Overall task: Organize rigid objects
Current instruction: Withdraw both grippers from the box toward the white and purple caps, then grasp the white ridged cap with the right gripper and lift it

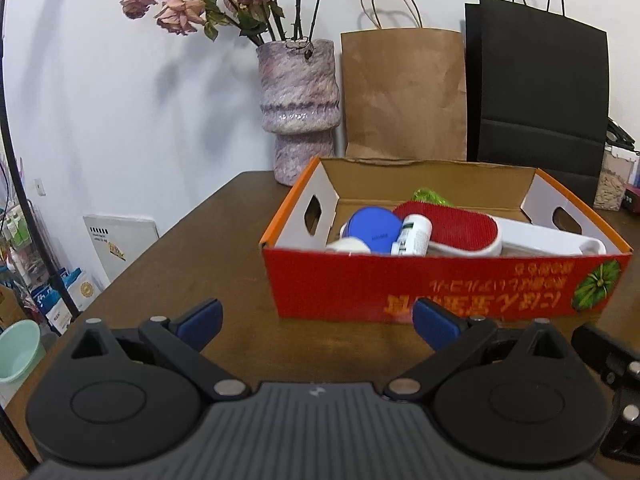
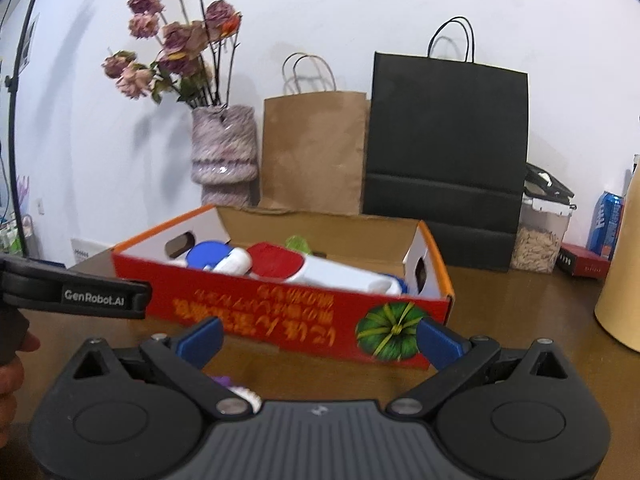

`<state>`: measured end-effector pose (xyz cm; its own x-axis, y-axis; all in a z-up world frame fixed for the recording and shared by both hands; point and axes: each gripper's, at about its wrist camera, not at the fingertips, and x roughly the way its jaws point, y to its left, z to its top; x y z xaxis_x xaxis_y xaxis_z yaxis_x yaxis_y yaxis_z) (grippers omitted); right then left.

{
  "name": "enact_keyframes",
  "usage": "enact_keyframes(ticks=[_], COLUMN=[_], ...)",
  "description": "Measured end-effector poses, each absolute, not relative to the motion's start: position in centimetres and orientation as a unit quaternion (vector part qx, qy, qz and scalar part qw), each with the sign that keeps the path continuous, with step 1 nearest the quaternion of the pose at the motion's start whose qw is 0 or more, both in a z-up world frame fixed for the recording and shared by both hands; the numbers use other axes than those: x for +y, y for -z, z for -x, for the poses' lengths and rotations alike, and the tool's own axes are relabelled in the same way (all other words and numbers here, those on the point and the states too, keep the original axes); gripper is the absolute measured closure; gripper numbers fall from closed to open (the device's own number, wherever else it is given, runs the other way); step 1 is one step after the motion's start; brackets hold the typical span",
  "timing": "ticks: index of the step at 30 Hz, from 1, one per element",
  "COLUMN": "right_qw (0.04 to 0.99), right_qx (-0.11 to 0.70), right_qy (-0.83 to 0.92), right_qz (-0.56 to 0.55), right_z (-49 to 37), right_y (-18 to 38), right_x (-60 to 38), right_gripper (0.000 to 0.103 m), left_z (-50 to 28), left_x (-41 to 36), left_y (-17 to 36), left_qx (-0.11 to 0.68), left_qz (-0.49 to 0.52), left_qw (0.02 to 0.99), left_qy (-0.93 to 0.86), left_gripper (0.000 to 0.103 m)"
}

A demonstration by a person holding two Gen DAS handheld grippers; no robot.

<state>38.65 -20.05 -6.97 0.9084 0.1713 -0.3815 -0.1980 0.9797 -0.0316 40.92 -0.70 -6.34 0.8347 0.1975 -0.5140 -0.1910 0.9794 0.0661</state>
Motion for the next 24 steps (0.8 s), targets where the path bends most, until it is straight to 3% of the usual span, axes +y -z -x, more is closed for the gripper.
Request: enact_keyframes(ticks=[17, 21, 24], right_qw=[0.966, 0.963, 0.960], right_qx=[0.230, 0.243, 0.256], right_qy=[-0.112, -0.112, -0.116], right_qz=[0.027, 0.021, 0.004], right_z=[-35.0, -35.2, -35.7], right_y=[8.2, 8.5, 8.6], right_x=[-19.0, -18.7, -18.7], right_gripper=[0.002, 0.016, 0.019], left_z=[-35.8, -35.7, -35.7], left_x=[0.2, 0.5, 0.6], left_y=[6.8, 6.7, 6.7], left_qx=[0.279, 0.279, 0.280], left_qz=[0.005, 0.011, 0.016], left_qw=[0.958, 0.958, 0.958], left_qy=[-0.067, -0.058, -0.055], left_gripper=[0.000, 0.000, 0.000])
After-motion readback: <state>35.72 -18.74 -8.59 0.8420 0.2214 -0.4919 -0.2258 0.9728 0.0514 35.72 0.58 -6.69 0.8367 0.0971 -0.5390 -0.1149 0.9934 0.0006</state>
